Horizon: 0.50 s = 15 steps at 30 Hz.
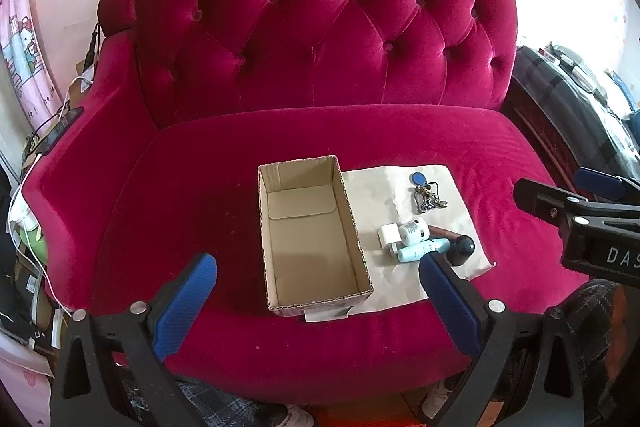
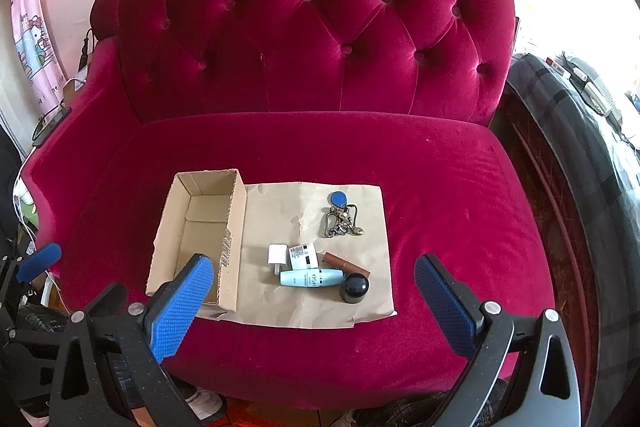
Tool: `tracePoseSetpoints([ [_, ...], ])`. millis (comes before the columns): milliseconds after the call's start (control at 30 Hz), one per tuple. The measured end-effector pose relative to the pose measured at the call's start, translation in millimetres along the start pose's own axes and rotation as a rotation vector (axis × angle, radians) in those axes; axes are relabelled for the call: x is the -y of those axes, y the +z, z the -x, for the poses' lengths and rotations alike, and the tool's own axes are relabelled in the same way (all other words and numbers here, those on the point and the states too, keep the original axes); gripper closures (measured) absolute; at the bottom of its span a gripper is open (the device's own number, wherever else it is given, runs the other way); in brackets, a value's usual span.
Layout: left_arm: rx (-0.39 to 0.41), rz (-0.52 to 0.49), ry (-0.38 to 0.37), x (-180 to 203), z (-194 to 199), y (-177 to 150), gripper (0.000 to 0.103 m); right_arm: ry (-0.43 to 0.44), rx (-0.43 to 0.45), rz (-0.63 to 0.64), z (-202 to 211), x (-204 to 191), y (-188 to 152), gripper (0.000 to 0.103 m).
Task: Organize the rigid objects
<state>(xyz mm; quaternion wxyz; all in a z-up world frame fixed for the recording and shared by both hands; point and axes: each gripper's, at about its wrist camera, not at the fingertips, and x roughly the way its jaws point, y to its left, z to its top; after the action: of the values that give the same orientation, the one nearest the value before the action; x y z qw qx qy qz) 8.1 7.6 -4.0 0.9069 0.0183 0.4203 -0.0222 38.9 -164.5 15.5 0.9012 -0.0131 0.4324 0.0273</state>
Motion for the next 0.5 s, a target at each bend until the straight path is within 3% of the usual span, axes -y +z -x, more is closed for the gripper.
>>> tracePoseSetpoints([
  [333,-0.006,-0.007,0.005,-10,-10,3,0.000,0.000,-0.006,0.007,-8,3,4,0.000],
  [500,-0.046,0.008,0.016,-24,-30,5,0.000,-0.015,-0.025,0.014,-22,6,8,0.000],
])
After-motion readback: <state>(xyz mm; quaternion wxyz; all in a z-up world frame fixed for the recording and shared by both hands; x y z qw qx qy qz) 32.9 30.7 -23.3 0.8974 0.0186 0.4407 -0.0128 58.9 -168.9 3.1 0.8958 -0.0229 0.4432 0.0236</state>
